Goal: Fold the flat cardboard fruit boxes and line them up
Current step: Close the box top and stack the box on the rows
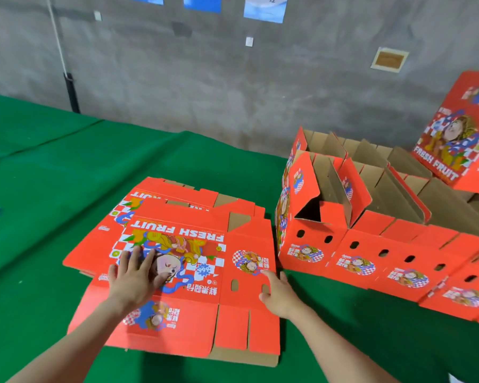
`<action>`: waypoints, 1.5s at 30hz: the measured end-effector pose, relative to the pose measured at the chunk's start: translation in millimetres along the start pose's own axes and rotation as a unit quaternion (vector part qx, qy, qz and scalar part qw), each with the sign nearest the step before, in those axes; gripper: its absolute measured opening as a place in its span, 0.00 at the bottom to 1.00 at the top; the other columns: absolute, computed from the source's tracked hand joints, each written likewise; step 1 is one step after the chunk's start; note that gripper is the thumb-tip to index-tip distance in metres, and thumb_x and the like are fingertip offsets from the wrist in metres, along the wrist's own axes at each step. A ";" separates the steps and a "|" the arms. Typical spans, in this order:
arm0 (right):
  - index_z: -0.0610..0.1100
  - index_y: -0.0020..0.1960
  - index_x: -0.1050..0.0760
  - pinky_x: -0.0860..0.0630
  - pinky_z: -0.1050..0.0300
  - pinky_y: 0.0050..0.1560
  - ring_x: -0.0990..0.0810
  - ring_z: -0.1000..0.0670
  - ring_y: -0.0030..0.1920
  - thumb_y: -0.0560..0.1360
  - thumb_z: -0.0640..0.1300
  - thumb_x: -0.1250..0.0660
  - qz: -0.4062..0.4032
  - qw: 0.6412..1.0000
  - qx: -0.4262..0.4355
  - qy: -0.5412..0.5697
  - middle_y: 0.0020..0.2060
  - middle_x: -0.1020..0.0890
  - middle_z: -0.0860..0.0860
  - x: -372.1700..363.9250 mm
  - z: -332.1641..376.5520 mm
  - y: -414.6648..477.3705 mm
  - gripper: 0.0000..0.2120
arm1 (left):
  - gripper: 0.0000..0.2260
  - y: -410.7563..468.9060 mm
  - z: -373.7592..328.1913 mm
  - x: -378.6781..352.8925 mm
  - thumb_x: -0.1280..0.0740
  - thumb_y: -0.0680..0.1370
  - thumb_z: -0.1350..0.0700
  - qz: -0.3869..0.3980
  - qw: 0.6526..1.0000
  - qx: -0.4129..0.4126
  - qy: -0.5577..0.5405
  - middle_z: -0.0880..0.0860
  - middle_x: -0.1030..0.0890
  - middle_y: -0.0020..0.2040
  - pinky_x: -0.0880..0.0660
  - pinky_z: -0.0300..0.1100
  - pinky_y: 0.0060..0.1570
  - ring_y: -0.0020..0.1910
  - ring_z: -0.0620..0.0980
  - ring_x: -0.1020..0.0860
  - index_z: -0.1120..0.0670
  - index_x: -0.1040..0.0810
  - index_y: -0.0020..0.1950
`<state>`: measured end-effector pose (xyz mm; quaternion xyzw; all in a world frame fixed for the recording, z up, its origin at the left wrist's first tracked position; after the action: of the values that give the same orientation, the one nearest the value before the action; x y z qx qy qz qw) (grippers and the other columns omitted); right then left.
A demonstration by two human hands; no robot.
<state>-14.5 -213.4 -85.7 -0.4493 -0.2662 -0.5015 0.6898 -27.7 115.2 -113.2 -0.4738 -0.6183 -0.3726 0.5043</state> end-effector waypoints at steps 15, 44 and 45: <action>0.44 0.45 0.26 0.33 0.58 0.39 0.27 0.49 0.39 0.78 0.36 0.37 -0.284 0.854 0.104 0.423 0.39 0.21 0.45 84.7 34.5 -29.1 0.05 | 0.28 -3.6 -15.5 61.1 0.36 0.75 0.46 -0.254 0.936 0.074 -0.233 0.70 0.32 0.65 0.37 0.64 0.63 0.66 0.70 0.35 0.68 0.30 0.64; 0.43 0.44 0.28 0.36 0.57 0.42 0.28 0.52 0.43 0.72 0.49 0.28 -0.442 0.887 0.131 0.017 0.45 0.28 0.52 224.6 -98.3 -211.9 0.11 | 0.14 -131.8 -224.5 157.3 0.34 0.71 0.63 -0.021 0.631 -0.280 -0.723 0.50 0.15 0.45 0.20 0.38 0.41 0.41 0.45 0.18 0.47 0.19 0.50; 0.42 0.43 0.28 0.36 0.56 0.40 0.27 0.50 0.42 0.72 0.48 0.28 -0.427 0.894 0.131 0.026 0.42 0.26 0.50 229.2 -100.1 -213.0 0.12 | 0.14 -134.9 -227.4 157.2 0.35 0.72 0.65 -0.030 0.630 -0.283 -0.723 0.49 0.15 0.46 0.21 0.37 0.41 0.42 0.44 0.18 0.48 0.19 0.50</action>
<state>-139.7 -425.9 131.4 -0.1842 -0.4776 -0.7199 0.4687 -102.5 -102.0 91.3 -0.6916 -0.6630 -0.0824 -0.2745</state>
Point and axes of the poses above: each hand's wrist, its own y-axis towards the middle knuckle, its own x-axis out of the back of the hand, z = x × y, the point moved 3 cm from there along y, towards the middle knuckle
